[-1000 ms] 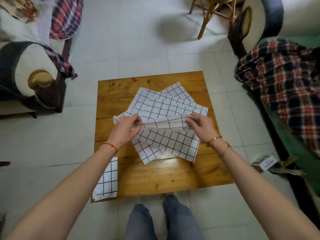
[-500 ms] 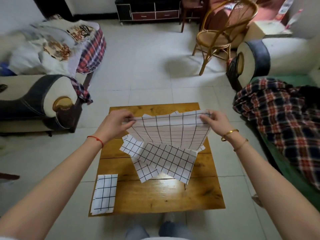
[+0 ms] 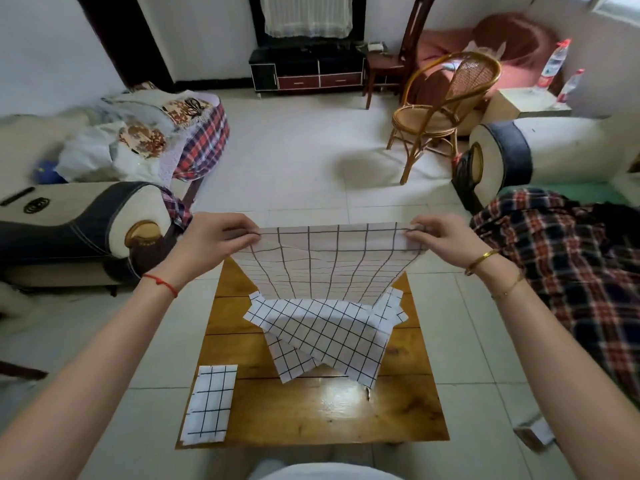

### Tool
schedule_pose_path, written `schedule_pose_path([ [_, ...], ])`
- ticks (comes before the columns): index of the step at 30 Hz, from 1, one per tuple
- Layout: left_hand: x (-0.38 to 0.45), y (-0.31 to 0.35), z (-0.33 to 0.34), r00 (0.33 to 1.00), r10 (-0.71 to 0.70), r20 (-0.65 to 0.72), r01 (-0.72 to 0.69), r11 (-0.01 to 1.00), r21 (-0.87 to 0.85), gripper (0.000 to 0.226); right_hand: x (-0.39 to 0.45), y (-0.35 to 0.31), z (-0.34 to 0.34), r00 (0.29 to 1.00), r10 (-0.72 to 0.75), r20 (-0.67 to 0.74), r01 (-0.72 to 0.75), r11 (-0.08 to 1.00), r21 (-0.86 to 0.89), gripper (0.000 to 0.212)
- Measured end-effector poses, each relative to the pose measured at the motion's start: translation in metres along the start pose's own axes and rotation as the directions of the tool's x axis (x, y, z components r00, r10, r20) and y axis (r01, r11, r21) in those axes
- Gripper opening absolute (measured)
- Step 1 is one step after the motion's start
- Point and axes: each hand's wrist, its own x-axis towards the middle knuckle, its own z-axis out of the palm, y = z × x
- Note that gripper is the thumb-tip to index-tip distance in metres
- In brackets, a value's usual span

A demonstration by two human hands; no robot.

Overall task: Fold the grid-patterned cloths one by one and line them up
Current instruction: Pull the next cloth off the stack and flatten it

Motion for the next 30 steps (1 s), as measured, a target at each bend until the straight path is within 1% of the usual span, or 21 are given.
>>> schedule_pose_path([
  [3, -0.01, 0.011, -0.01, 1.0, -0.001, 0.025, 0.001, 1.0, -0.027, 0.014, -0.005, -0.002, -0.009, 0.998, 0.01, 0.067, -0.014, 0.998, 0.06, 0.019],
  [6, -0.019, 0.018, -0.018, 0.997, -0.038, 0.07, 0.044, 0.995, -0.087, 0.013, -0.01, -0.008, -0.016, 0.992, 0.015, 0.128, -0.039, 0.981, 0.188, 0.018],
  [11, -0.023, 0.016, -0.029, 0.984, -0.1, 0.149, 0.127, 0.976, -0.18, 0.02, -0.008, -0.011, -0.018, 0.977, 0.062, 0.204, -0.117, 0.955, 0.273, 0.02],
  [16, -0.014, -0.004, -0.032, 0.972, -0.14, 0.188, 0.179, 0.961, -0.209, 0.019, 0.005, -0.007, -0.006, 0.971, 0.105, 0.216, -0.157, 0.958, 0.238, 0.017],
  [20, 0.0, -0.031, -0.025, 0.957, -0.2, 0.209, 0.243, 0.947, -0.211, 0.019, 0.021, 0.003, 0.011, 0.958, 0.153, 0.244, -0.207, 0.955, 0.212, 0.017],
  [23, 0.016, -0.059, -0.015, 0.946, -0.222, 0.235, 0.274, 0.937, -0.215, 0.014, 0.037, 0.013, 0.027, 0.947, 0.211, 0.244, -0.263, 0.943, 0.206, 0.017],
  [26, 0.035, -0.091, 0.003, 0.941, -0.242, 0.237, 0.291, 0.936, -0.198, 0.008, 0.061, 0.029, 0.047, 0.93, 0.276, 0.244, -0.313, 0.94, 0.132, 0.021],
  [28, 0.048, -0.115, 0.019, 0.933, -0.275, 0.235, 0.321, 0.928, -0.19, 0.007, 0.078, 0.044, 0.064, 0.911, 0.323, 0.257, -0.36, 0.926, 0.113, 0.025],
  [30, 0.06, -0.142, 0.036, 0.92, -0.312, 0.238, 0.36, 0.912, -0.195, 0.008, 0.095, 0.058, 0.084, 0.894, 0.376, 0.243, -0.413, 0.902, 0.124, 0.025],
])
